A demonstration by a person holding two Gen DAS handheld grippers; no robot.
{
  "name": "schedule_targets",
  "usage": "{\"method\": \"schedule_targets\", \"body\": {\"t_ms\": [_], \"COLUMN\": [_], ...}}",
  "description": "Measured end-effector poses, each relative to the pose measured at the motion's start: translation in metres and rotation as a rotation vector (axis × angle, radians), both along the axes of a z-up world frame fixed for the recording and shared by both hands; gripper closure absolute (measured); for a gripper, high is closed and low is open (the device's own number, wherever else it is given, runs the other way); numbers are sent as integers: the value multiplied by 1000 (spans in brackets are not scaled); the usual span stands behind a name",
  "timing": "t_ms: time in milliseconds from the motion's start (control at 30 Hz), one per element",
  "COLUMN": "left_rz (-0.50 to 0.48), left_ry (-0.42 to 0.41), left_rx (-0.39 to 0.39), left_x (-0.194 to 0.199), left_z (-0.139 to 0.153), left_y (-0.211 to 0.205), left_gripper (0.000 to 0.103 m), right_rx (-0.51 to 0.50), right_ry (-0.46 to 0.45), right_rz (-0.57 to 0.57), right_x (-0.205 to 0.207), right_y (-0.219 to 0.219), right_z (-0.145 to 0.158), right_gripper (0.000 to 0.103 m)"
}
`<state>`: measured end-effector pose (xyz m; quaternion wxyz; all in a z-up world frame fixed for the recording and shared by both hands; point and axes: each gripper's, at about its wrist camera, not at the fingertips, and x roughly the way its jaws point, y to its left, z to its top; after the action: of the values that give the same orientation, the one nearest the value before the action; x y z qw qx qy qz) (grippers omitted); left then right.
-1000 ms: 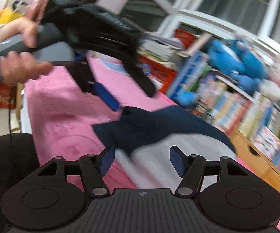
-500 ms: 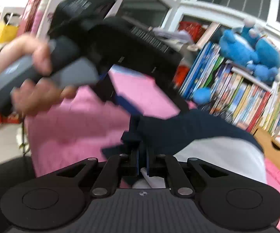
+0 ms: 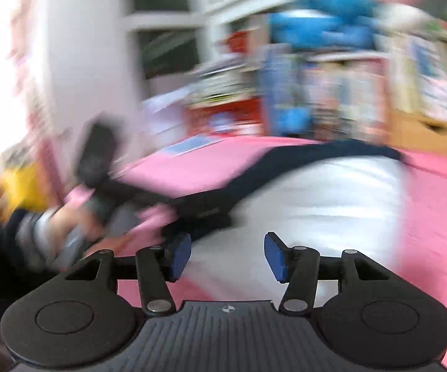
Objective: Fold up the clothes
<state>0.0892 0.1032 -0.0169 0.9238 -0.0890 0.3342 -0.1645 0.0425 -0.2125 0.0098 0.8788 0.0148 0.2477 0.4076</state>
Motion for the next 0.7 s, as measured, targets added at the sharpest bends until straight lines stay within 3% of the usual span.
{"method": "schedule_targets", "body": {"t_ms": [67, 133, 233, 367, 433, 600, 700], "left_rz": [-15, -29, -42, -40, -32, 10, -71], "left_ry": [-20, -42, -55, -54, -50, -123, -224], "left_rx": [35, 73, 115, 119, 117, 187, 272], "left_x": [-5, -11, -16, -19, -23, -44, -66], "left_z": [-3, -6, -9, -9, -8, 5, 21], "left_y": [-7, -13, -20, -22, -21, -22, -32], "left_gripper": [7, 2, 1, 0, 0, 1, 1], "right_rx": [-6, -83, -205, -253, -307, -576, -715], "right_ry": [41, -9, -64, -57, -100, -355, -491], "right_rz": [-131, -186, -166, -174, -209, -179, -61], "right_x": [5, 0, -18, -31, -39, -66, -73], "right_y": [-29, -39, -31, -26, -26, -8, 8], "right_z": [-2, -3, -11, -24, -30, -44, -47], "right_gripper": [50, 44, 22, 21, 21, 21, 21]}}
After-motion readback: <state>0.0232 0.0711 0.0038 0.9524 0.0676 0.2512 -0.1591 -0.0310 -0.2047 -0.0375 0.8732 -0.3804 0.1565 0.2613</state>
